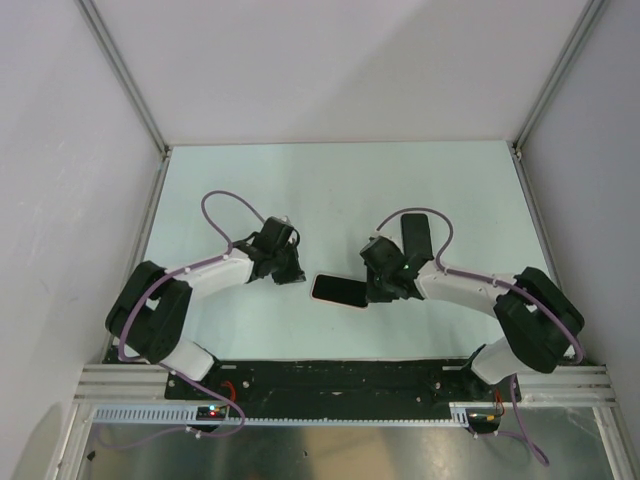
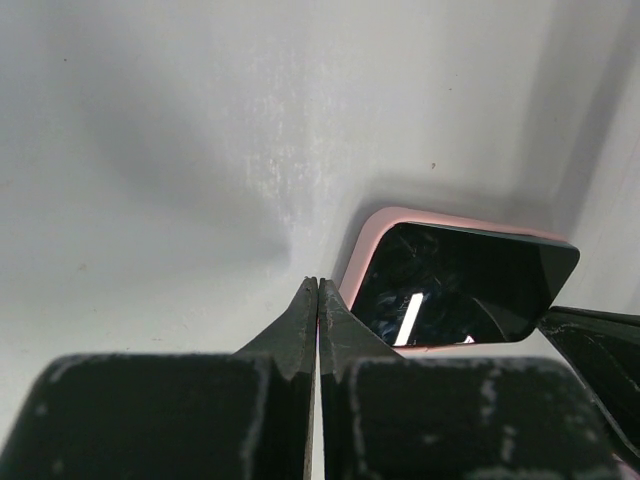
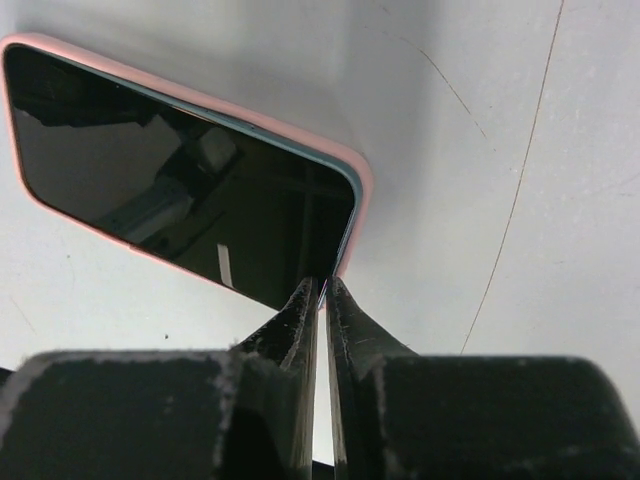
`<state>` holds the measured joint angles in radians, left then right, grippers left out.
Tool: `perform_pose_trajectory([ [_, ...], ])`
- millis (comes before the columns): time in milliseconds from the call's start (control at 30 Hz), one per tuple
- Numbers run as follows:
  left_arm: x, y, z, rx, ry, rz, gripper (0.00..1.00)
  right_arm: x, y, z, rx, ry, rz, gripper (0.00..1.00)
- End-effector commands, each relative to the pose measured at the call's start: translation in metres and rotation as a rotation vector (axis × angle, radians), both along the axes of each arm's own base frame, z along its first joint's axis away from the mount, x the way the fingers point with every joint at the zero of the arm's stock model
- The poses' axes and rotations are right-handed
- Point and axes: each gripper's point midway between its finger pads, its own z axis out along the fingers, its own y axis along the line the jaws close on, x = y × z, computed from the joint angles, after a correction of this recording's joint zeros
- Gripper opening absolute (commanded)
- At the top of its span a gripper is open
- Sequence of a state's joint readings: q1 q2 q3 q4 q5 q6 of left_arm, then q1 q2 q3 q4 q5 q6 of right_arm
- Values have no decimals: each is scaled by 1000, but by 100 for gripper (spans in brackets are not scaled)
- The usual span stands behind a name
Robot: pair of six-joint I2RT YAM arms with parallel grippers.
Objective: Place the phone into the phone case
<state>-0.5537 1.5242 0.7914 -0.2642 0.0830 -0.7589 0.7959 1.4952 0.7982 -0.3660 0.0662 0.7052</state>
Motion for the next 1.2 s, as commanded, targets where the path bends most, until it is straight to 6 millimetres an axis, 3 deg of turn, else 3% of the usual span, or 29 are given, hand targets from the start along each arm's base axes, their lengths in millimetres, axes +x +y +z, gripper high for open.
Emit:
perform_pose_trajectory([
  [0,10,-5,9,-15,-33,-11,0,-5,2,-25,-86,25,21,9],
  [200,11,-5,12,-21,-40,-12,0,-13,-7,-43,-179,58,42,8],
  [300,13,-7,14,-25,-47,-13,0,-14,-6,-41,-196,59,55,9],
  [367,14,-7,17,-26,-53,-12,0,-8,-2,-30,-174,35,57,13],
  [533,21,-9,23,-35,-69,-11,0,23,14,28,-82,-85,57,28],
  [633,25,-12,29,-43,-85,-13,0,43,15,59,-43,-150,41,31],
  [700,26,-13,33,-48,-91,-14,0,55,9,67,-32,-170,15,31],
  [900,29,-16,38,-58,-97,-20,0,73,-9,61,-46,-159,-31,29],
  [1167,29,-17,40,-62,-99,-23,0,70,-4,36,-74,-108,6,26],
])
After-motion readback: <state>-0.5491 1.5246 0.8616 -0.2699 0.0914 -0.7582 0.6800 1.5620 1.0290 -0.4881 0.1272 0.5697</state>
